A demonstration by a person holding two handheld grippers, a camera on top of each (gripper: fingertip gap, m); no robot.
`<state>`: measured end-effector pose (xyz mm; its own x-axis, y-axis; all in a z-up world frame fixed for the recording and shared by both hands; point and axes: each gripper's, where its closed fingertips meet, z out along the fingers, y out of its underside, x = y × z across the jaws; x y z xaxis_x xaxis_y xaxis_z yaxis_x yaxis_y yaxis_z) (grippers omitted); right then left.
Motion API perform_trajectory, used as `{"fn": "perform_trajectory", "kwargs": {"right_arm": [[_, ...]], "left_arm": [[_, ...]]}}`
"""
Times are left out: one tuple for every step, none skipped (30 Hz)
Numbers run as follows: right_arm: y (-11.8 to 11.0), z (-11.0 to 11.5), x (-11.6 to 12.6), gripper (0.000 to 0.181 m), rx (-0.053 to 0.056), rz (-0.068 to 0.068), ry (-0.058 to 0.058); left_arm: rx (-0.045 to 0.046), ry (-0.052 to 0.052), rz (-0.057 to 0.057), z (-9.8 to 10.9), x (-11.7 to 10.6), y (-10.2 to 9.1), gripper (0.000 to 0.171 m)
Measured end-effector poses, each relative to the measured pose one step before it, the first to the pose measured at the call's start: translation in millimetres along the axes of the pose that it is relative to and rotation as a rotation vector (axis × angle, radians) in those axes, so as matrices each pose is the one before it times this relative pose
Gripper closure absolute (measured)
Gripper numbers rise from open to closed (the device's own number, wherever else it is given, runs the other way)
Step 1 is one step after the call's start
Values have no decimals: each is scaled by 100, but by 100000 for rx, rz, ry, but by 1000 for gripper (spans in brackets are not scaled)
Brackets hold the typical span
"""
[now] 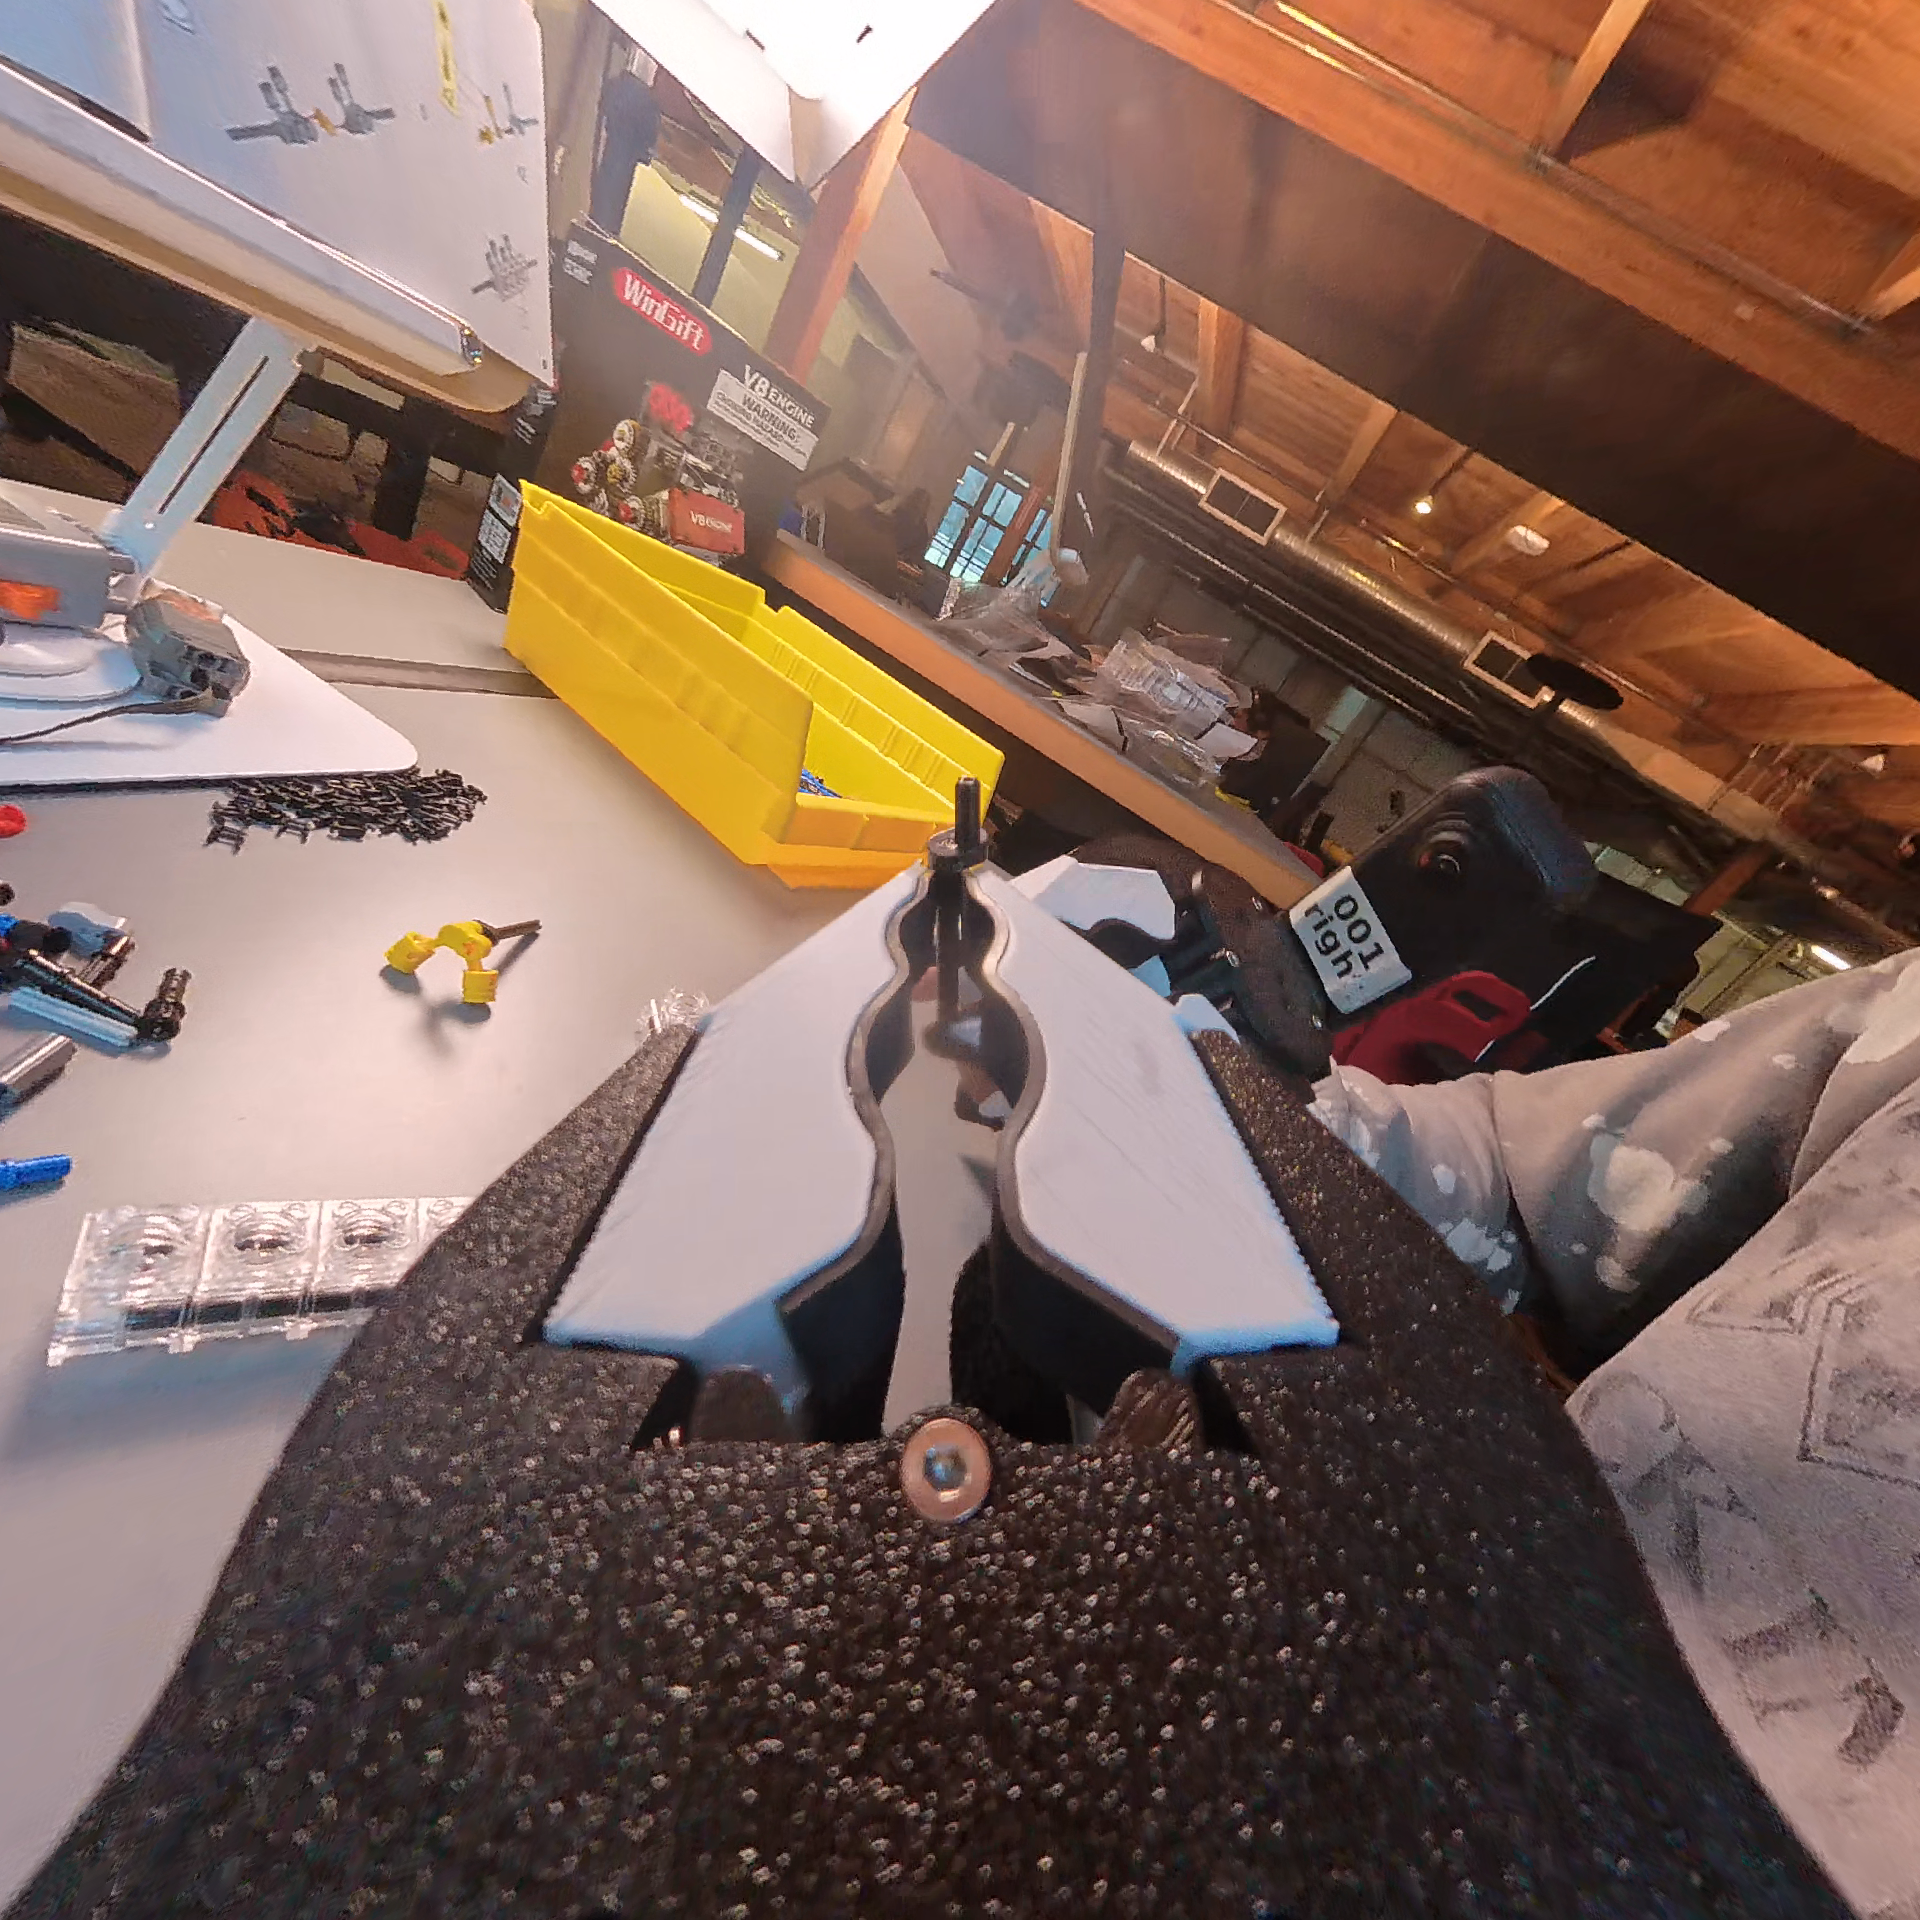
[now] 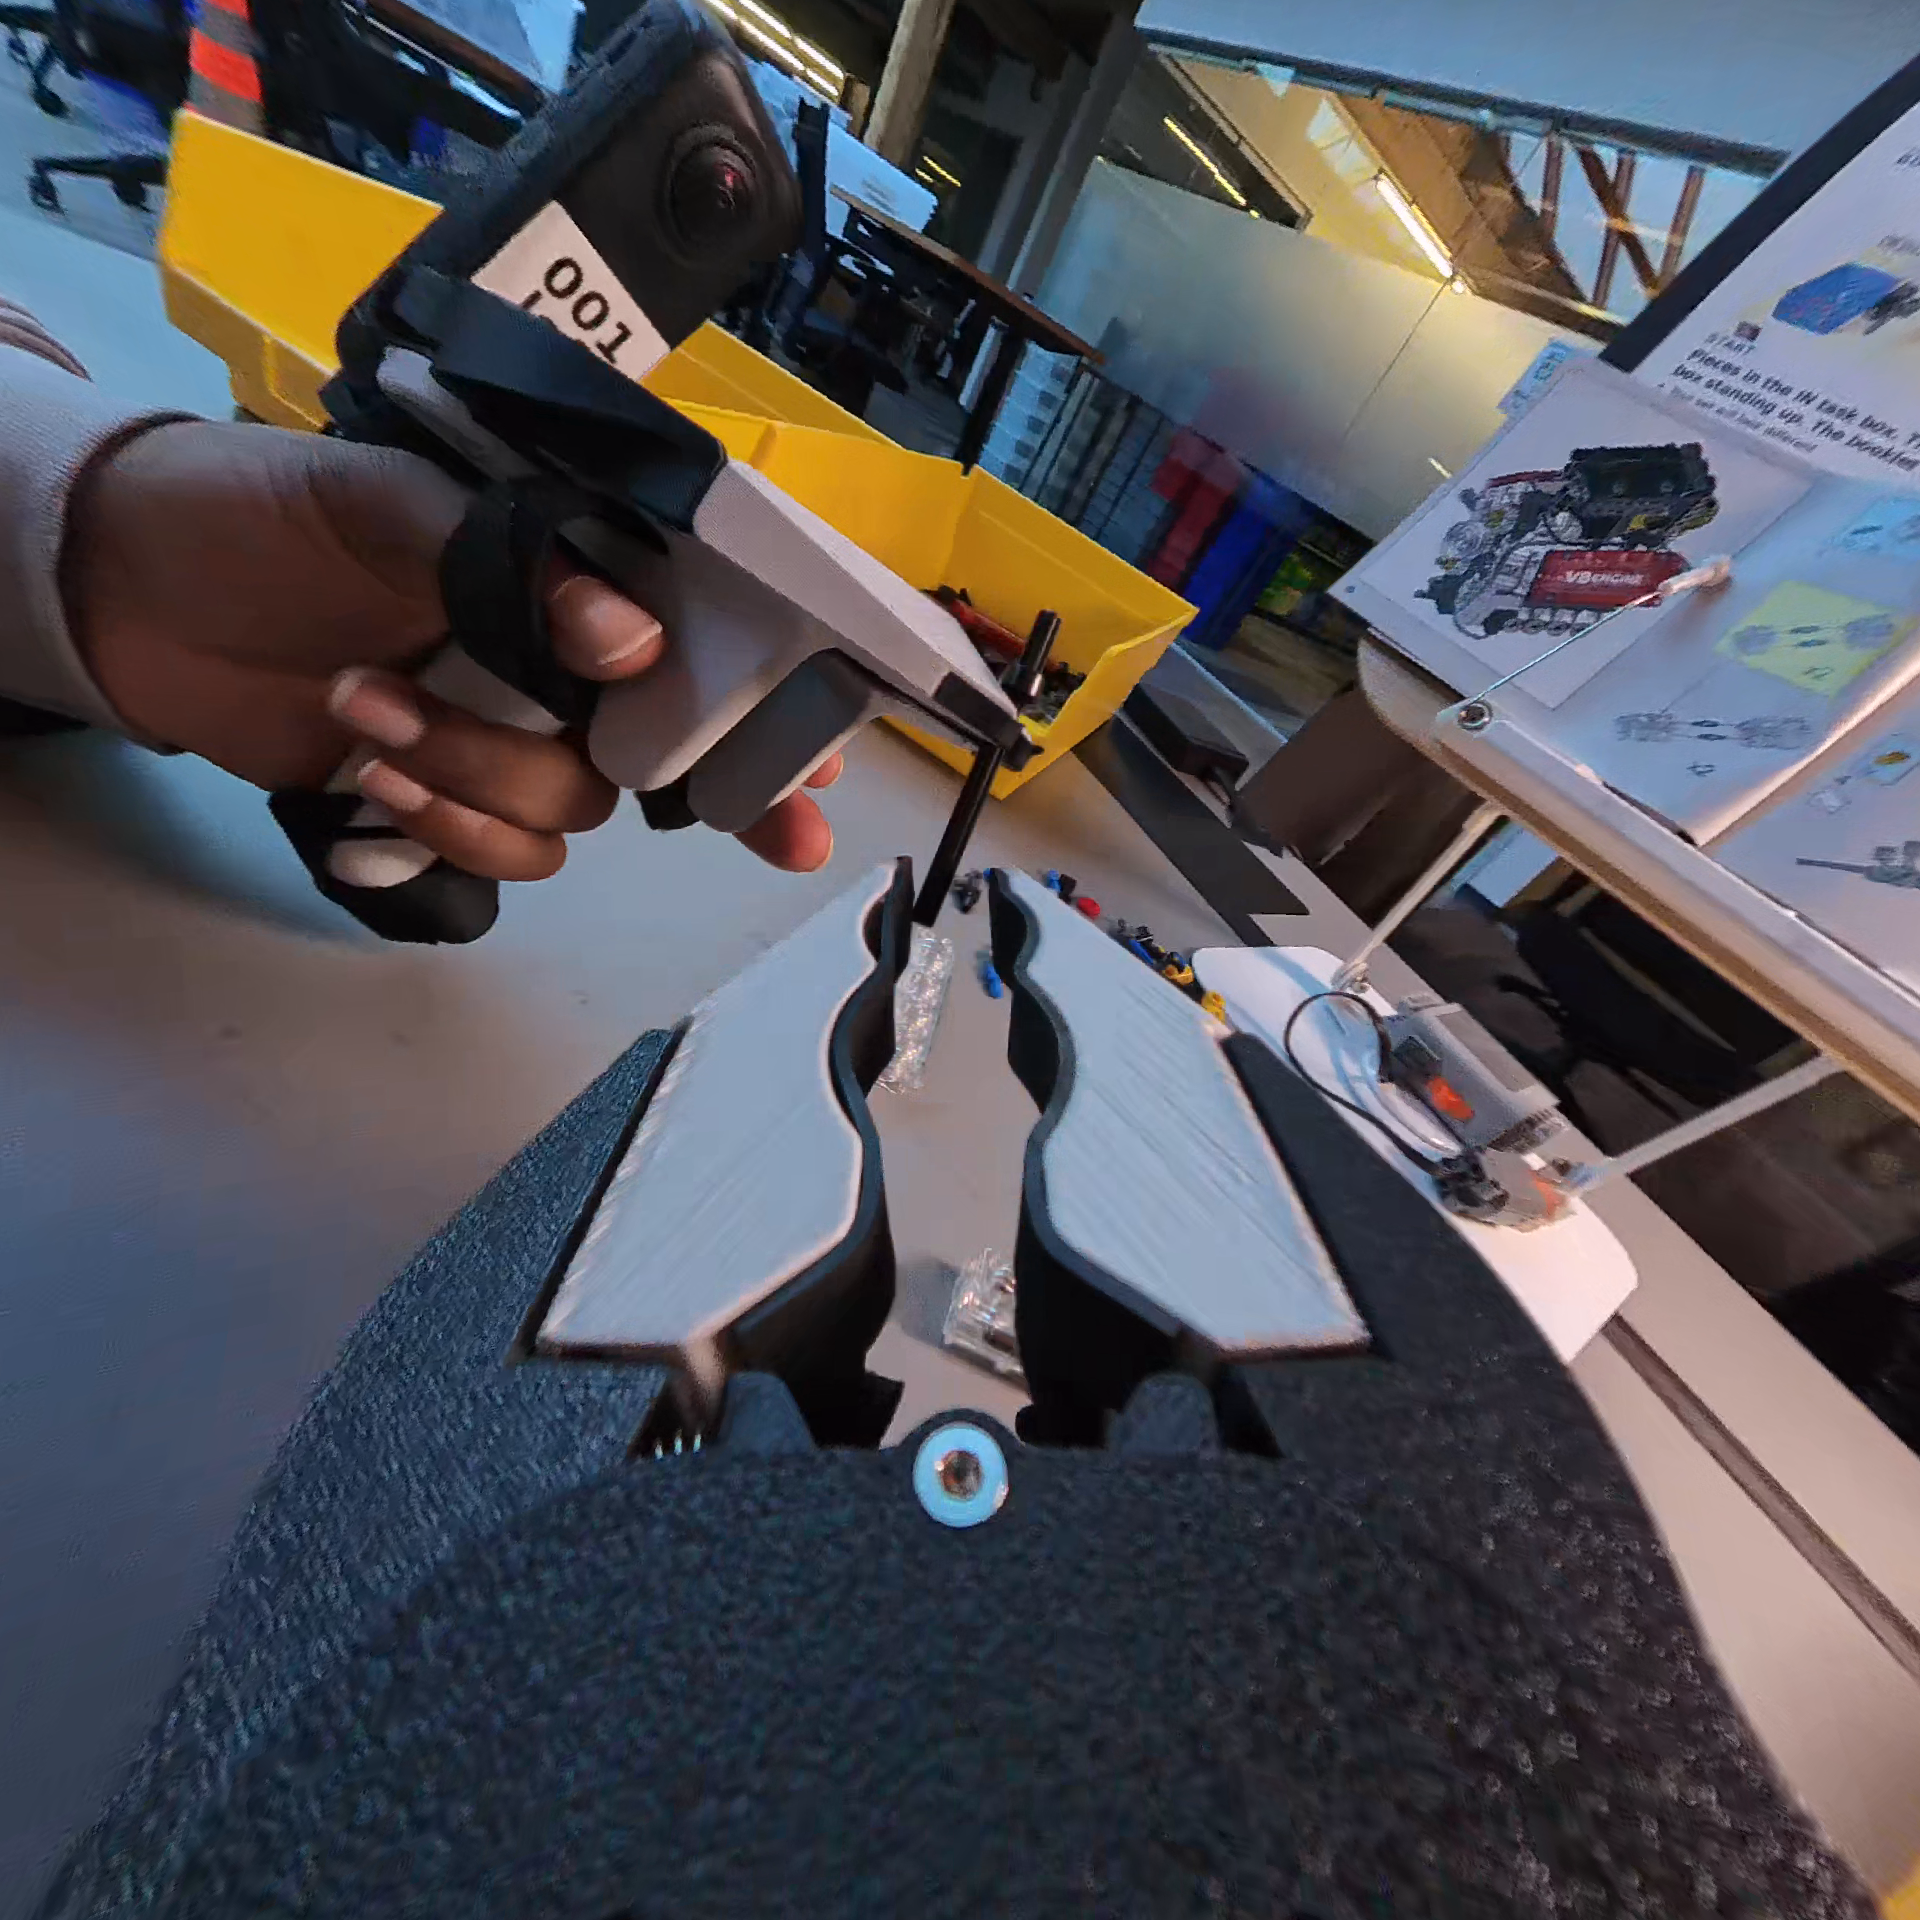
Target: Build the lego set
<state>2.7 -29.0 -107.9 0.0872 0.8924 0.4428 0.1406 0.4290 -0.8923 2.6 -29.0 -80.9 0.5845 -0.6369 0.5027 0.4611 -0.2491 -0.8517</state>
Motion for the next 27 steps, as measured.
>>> {"fn": "perform_trajectory", "kwargs": {"right_arm": [[41,137,-2,171,-657,-1794,805],[48,67,-28,175,-675,-946,106],[-45,-47,3,175,171,-26,-384],[-119,-122,47,176,974,1824,-1345],[-152,-200,75,176,1497,4500,-2599],[-251,-274,-8,177,2180,6828,-4570],[-250,-333,-307,177,1996,9390,-7867],[-400,-452,-458,177,2604,11202,-9205],[-445,-493,-470,177,2874,11375,-8614],[-268,-430,-487,177,2004,10590,-7812],[-74,-316,-538,177,951,9790,-7322],[170,-181,-571,177,-342,8605,-6768],[233,-42,-418,178,-312,6465,-4834],[280,74,-380,178,-398,4770,-3841],[327,182,-379,177,-942,3755,-3602],[199,204,-29,177,-275,2052,-828],[132,176,105,177,-167,1333,178],[183,122,39,177,-844,1467,-330],[199,64,246,177,-942,827,1060],[138,5,231,177,-555,80,1136],[-7,-53,360,177,301,-655,2264],[-122,-127,574,177,766,-1304,3727],[-308,-205,747,177,1627,-2253,5001],[-431,-234,855,177,1983,-3198,6130],[-234,-131,699,177,490,-5279,5759],[92,34,506,176,-1621,-8373,5665],[53,82,502,176,-1565,-9999,6910]], "left_arm": [[384,-569,-878,-26,-111,-12,168],[240,-536,-438,-48,-132,-3,167],[-57,221,-405,-49,-38,0,168],[-182,1239,-840,-20,126,-6,167],[-470,2003,-750,3,241,14,167],[-1048,2969,345,-9,397,58,167],[-1842,3244,1700,-41,458,119,167],[-2240,2204,2796,-54,348,147,160],[-1990,1463,3511,-75,234,96,152],[-1379,2087,3586,-104,345,-5,148],[-467,3356,2905,-126,555,-158,146],[-6,3711,1734,-95,624,-213,146],[-102,2583,758,-25,430,-158,146],[-525,1464,272,26,234,-5,146],[-1104,1081,-44,55,173,121,146],[-1860,1338,-194,65,225,260,148],[-2580,731,-124,82,142,382,153],[-2102,-872,-32,85,-94,346,157],[-908,-862,-506,54,-81,185,163],[-626,-1097,-1435,34,-160,121,162],[-659,-2801,-2138,-10,-484,102,162],[-502,-3398,-2289,-64,-632,94,164],[-139,-3962,-2103,-103,-735,94,164],[319,-3804,-2604,-75,-772,135,164],[1033,-2461,-4281,8,-632,134,164],[2047,-1146,-5929,56,-501,44,164],[1926,-1053,-6472,59,-536,89,164]]}}
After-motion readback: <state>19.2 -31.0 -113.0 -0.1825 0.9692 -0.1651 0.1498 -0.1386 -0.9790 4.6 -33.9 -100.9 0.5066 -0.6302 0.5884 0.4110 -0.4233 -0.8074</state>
